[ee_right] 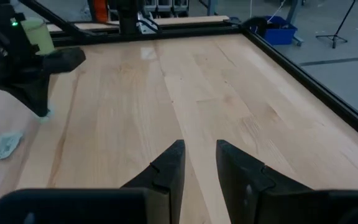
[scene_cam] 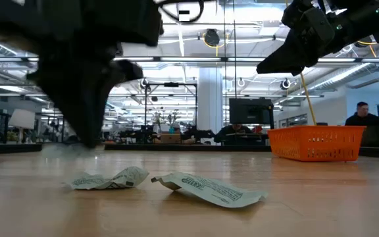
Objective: Pick and place Stevia / Truvia into bins
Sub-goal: Put the stevia packet into the orange basket
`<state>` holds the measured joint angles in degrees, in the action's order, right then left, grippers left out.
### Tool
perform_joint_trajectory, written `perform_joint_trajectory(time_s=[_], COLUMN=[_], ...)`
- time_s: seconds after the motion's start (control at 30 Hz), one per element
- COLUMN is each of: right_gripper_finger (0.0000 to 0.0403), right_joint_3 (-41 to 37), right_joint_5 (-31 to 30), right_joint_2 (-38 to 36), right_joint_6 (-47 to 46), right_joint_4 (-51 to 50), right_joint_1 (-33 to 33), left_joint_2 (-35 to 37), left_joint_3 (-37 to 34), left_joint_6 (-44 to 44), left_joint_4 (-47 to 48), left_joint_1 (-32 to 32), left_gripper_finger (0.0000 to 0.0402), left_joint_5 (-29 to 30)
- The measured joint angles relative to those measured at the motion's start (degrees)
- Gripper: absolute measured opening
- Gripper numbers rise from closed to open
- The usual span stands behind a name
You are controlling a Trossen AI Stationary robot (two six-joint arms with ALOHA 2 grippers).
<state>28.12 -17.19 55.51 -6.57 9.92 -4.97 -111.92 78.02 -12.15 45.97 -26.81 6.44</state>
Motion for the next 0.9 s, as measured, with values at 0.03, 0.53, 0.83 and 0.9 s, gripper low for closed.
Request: perform_joint_trajectory(time_s=[0.03,0.53,0.83,0.9], right_gripper_finger=[0.0086,0.0103,0.0129,0.0129], right_joint_3=[0.00,0.02,0.02,0.04], right_joint_5=[0.03,8.31,8.28,8.31], right_joint_2=[0.01,20.97,28.69,29.80], right_joint_6=[-0.01,-2.86,-13.60,-13.84], right_joint_4=[0.42,34.58,44.24,46.42], right_joint_1=[0.00,1.65,4.65,4.66], left_joint_2=[0.63,8.40,8.40,8.40], left_joint_3=[0.00,0.07,0.07,0.09], left_joint_6=[-0.11,-3.14,2.96,4.72], left_joint_4=[0.15,-9.01,-24.68,-27.81], left_joint_1=[0.33,7.00,10.93,11.81], left_gripper_finger=[0.0004,0.0003,0.0004,0.0005], left_joint_5=[0.97,34.99,46.37,45.49])
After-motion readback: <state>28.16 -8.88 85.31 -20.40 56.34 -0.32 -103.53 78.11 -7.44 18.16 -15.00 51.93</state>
